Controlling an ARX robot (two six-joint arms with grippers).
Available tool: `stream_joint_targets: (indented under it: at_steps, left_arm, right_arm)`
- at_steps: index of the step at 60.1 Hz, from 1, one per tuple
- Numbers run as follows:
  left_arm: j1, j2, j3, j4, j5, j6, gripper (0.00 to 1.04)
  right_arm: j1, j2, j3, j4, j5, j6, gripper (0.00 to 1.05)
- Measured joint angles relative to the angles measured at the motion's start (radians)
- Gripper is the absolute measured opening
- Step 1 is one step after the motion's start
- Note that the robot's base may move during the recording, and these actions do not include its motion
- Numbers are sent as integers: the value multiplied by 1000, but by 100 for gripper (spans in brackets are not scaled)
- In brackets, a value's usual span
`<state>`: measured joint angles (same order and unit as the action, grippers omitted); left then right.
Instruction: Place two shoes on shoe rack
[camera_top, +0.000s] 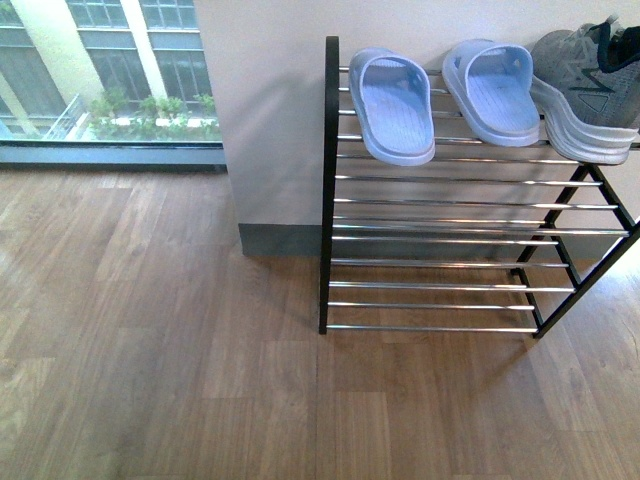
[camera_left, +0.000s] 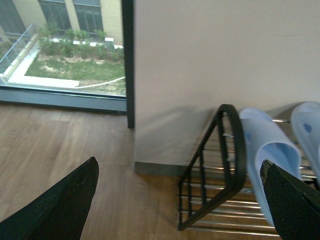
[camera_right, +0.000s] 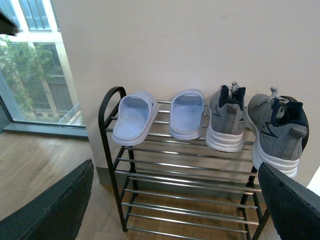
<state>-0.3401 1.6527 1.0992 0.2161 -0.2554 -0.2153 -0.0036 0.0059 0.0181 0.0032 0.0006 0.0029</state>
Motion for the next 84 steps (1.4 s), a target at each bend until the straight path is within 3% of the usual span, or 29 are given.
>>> stream_joint_targets:
  at_steps: [12, 23, 31, 40, 48, 54, 59, 75, 79, 84]
  left_arm:
    - [136, -387, -385, -6, 31, 36, 95]
    - [191, -631, -596, -86, 47, 23, 95]
    - [245, -774, -682, -138, 56, 34, 95]
    - [377, -887, -724, -167, 110, 55, 95]
    - [390, -887, -731, -170, 126, 61, 95]
    - [416, -901, -848, 139, 290, 139, 80]
    - [360, -941, -922, 294, 264, 178, 64]
    - [343, -1061, -999, 270, 256, 201, 17]
    - [343, -1101, -1015, 247, 255, 202, 1]
    - [343, -1142, -1028, 221, 256, 204, 1]
  right_arm:
    - [0, 0, 0, 0, 0, 0, 95]
    - [0, 0, 0, 0, 0, 0, 95]
    - [0, 0, 0, 0, 0, 0, 95]
    - [0, 0, 0, 0, 0, 0, 95]
    - [0, 0, 0, 0, 0, 0, 95]
    - [0, 0, 0, 0, 0, 0, 95]
    - [0, 0, 0, 0, 0, 0, 95]
    - [0, 0, 0, 0, 0, 0, 95]
    - [0, 0, 0, 0, 0, 0, 95]
    - [0, 0, 0, 0, 0, 0, 95]
